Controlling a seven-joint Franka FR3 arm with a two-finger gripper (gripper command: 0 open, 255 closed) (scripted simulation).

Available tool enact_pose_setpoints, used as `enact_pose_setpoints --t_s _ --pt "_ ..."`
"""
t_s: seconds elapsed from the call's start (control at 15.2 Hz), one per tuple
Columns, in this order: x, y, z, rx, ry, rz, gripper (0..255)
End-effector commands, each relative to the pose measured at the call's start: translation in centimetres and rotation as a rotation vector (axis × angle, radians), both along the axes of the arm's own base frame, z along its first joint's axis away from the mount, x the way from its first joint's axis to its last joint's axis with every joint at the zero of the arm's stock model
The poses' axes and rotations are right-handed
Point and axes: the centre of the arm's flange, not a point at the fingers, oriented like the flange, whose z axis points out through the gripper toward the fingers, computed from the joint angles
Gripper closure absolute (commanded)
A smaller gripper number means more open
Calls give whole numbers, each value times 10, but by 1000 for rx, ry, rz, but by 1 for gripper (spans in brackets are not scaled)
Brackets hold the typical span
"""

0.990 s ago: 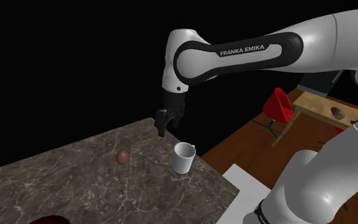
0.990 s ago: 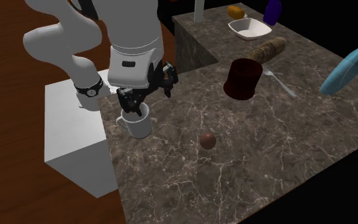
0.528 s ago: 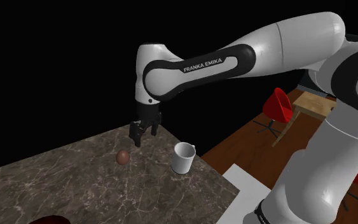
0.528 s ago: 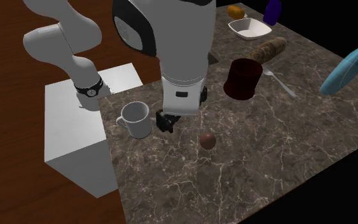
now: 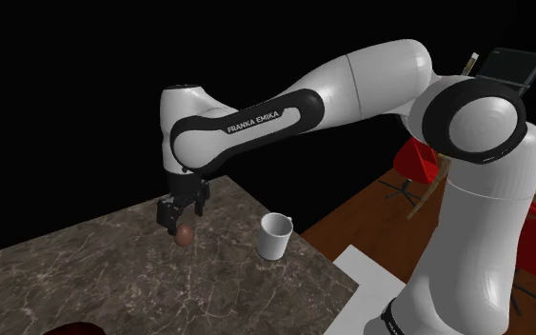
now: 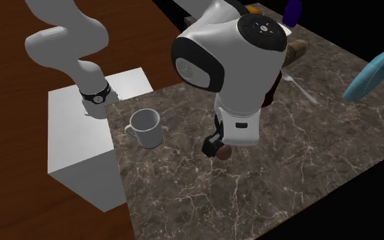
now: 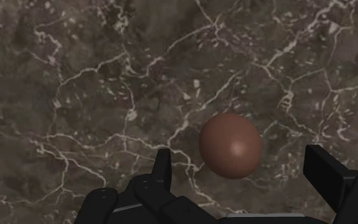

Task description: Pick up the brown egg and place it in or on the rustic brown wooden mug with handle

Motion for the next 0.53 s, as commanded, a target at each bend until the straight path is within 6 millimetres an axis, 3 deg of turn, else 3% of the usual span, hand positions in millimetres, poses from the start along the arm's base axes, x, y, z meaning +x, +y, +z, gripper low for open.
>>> enact_pose_setpoints --t_s 0.0,0.33,0.46 --pt "3 4 -9 -1 -1 2 0" --pt "0 5 -39 -1 -1 2 0" --pt "0 5 -39 -1 -1 2 0"
